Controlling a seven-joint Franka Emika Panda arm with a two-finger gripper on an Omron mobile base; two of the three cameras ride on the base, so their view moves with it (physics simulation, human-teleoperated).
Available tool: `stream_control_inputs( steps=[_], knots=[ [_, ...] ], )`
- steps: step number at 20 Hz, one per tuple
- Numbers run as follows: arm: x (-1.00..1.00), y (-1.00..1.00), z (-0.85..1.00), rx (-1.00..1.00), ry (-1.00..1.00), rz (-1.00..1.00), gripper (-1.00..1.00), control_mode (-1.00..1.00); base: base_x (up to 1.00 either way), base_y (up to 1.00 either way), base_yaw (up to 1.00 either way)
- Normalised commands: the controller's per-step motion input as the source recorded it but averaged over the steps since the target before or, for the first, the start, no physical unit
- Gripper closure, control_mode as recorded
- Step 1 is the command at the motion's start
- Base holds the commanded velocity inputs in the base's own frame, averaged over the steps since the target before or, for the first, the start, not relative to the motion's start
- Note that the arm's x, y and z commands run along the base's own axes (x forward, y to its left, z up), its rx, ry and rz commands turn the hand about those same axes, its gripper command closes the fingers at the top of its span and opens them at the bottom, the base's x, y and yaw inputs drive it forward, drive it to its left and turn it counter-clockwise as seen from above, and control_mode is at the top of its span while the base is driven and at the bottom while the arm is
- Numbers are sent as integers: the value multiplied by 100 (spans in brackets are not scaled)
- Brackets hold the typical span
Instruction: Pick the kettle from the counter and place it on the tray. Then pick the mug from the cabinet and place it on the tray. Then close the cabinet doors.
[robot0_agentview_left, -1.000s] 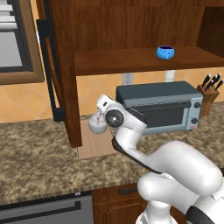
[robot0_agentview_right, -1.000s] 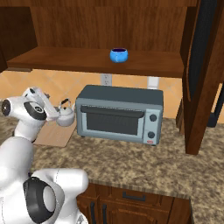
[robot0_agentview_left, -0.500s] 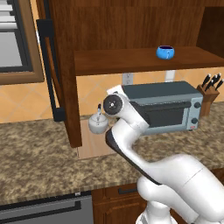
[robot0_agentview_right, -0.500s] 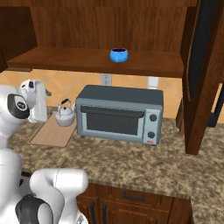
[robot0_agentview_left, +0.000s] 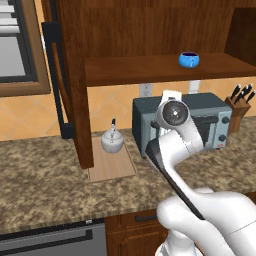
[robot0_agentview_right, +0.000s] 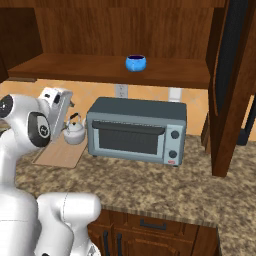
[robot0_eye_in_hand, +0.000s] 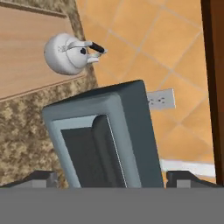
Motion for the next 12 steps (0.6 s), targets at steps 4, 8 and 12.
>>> stream_control_inputs(
  steps=[4,8,12],
  knots=[
    [-22,-42,36,54,-6,-34,-100,-100,0,0,0],
    [-33,-52,48,49,0,-29,-100,-100,0,0,0],
    [-28,-48,42,55,-6,-29,-100,-100,0,0,0]
  ],
)
